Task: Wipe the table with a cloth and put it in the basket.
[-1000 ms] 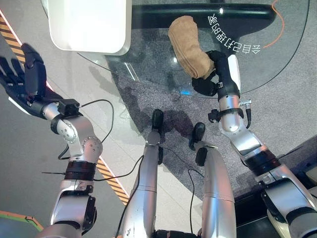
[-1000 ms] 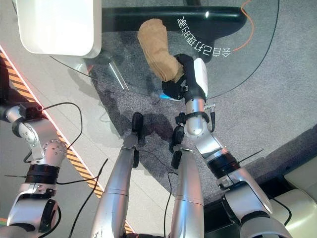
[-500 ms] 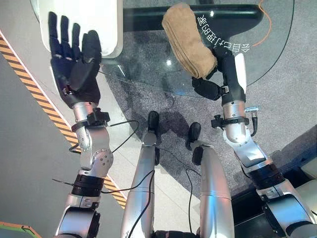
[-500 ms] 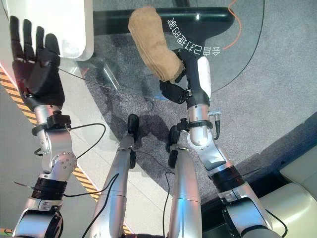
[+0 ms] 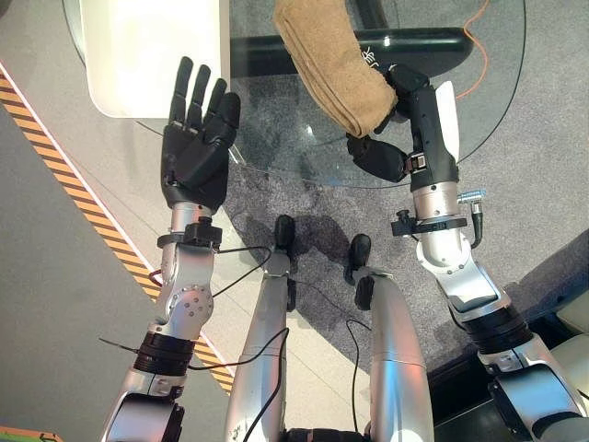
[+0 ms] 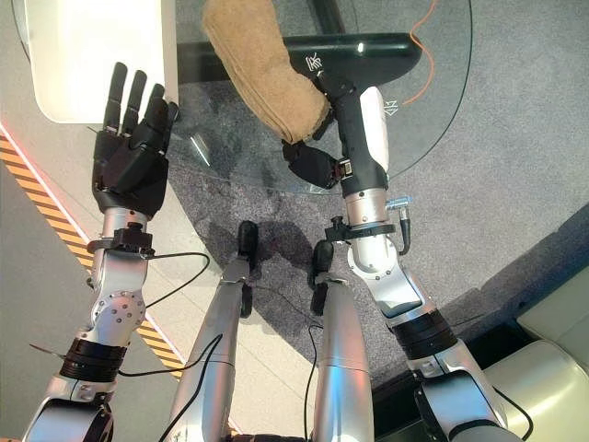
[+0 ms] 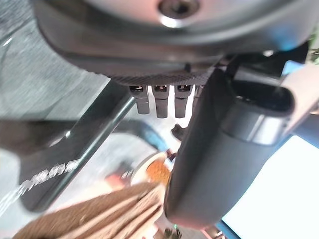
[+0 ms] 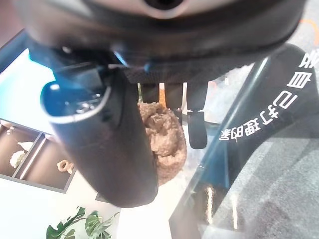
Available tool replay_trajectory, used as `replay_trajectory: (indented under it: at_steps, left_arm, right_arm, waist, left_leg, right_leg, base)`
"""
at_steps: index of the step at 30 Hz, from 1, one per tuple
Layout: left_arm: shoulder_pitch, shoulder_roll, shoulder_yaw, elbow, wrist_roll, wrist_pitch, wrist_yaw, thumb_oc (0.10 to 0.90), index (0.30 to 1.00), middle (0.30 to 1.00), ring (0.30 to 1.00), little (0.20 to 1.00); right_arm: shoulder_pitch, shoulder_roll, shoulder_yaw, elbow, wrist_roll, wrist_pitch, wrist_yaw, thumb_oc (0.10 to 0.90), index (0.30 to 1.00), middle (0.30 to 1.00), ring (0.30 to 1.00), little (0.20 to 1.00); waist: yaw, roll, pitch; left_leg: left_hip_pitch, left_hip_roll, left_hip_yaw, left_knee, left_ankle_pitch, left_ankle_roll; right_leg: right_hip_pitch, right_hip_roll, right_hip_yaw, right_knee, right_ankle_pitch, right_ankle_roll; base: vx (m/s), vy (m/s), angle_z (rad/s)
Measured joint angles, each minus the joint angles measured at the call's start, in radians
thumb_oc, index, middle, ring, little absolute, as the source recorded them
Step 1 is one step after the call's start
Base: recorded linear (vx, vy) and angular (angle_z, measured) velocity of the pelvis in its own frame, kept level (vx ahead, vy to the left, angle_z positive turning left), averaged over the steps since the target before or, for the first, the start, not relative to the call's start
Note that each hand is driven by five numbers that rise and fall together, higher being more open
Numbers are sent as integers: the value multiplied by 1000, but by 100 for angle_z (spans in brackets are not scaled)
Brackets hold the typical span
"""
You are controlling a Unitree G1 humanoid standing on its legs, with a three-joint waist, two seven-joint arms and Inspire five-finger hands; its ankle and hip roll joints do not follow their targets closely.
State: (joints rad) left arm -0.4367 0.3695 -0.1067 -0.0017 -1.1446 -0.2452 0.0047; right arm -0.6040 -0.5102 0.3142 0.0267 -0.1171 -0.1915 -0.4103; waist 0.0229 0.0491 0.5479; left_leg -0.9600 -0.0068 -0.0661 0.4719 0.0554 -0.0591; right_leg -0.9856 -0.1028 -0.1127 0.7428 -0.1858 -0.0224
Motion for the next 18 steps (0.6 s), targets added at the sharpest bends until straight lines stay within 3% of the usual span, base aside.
replay_trajectory:
  at_steps: [5, 12, 18]
  left_arm:
    - [-3, -1, -2, -2, -23, 19, -18, 800, 900, 900, 900, 900]
    - [-46, -6, -60, -23, -140, 109, -68, 800, 900, 900, 900, 900]
    - [-68, -10, -80, -23, -141, 114, -72, 800, 900, 900, 900, 900]
  right_arm:
    - [0, -2, 0, -3, 1, -5, 2, 100, 300, 300, 300, 200]
    - [-3, -3, 43, -14, 12, -6, 69, 100, 300, 300, 300, 200]
    - [-10, -3, 71, -19, 40, -6, 100, 100, 300, 300, 300, 200]
  waist:
    - [-7, 0, 0]
    - [-6, 0, 0]
    - [-7, 0, 0]
  left_leg:
    - [1, 1, 3, -1, -1, 1]
    - [2, 1, 3, -12, 0, 1]
    - [3, 1, 5, -16, 3, -3]
  right_leg:
    - [0, 2, 5, -3, 1, 2]
    - [0, 3, 5, -11, 2, 3]
    - [1, 4, 6, -12, 2, 4]
  base:
    - [-17, -7, -2]
    - [-5, -3, 0]
    - [0, 0, 0]
